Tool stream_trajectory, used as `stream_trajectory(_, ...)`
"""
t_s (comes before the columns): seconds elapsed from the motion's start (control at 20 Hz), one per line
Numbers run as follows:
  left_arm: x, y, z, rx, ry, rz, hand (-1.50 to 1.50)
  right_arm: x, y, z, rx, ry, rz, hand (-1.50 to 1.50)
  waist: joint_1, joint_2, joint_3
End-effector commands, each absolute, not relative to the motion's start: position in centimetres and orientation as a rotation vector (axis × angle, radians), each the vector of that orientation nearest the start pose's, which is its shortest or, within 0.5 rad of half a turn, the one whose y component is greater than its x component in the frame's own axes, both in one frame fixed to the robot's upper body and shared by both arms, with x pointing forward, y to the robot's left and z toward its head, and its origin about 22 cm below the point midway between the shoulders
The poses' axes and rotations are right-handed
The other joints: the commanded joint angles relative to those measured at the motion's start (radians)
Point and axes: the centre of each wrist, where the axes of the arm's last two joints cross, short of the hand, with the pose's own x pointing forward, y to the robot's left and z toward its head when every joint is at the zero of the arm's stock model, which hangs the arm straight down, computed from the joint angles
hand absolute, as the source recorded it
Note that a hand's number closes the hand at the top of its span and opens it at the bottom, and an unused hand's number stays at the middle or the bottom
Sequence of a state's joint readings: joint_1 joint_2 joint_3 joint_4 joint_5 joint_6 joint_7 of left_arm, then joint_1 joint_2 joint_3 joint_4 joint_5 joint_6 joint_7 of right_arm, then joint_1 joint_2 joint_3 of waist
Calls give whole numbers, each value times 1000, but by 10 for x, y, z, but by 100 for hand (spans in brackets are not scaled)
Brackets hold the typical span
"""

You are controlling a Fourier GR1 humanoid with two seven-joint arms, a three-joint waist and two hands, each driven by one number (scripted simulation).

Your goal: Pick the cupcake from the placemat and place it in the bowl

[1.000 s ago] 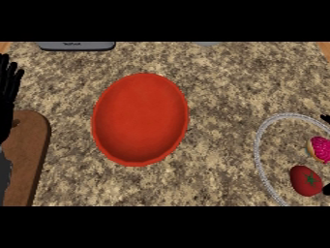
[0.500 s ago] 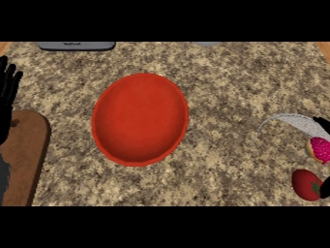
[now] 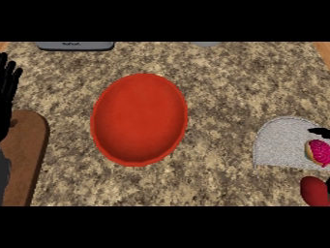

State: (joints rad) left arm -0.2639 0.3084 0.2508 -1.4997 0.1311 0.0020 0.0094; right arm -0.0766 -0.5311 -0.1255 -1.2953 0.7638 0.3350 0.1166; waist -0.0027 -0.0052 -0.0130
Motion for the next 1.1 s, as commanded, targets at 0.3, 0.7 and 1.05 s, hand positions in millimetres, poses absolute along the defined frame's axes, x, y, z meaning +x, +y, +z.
stream_trajectory(0.3,285,337,90,233,-1793,31,0,236,-399,11,-892,-949,962,150,2,4,13)
stream_trajectory(0.7,297,324,78,247,-1783,50,0,219,-395,23,-898,-882,1109,150,-6,4,13)
stream_trajectory(1.05,304,324,81,238,-1778,47,0,197,-389,46,-1032,-914,1111,150,-8,4,13)
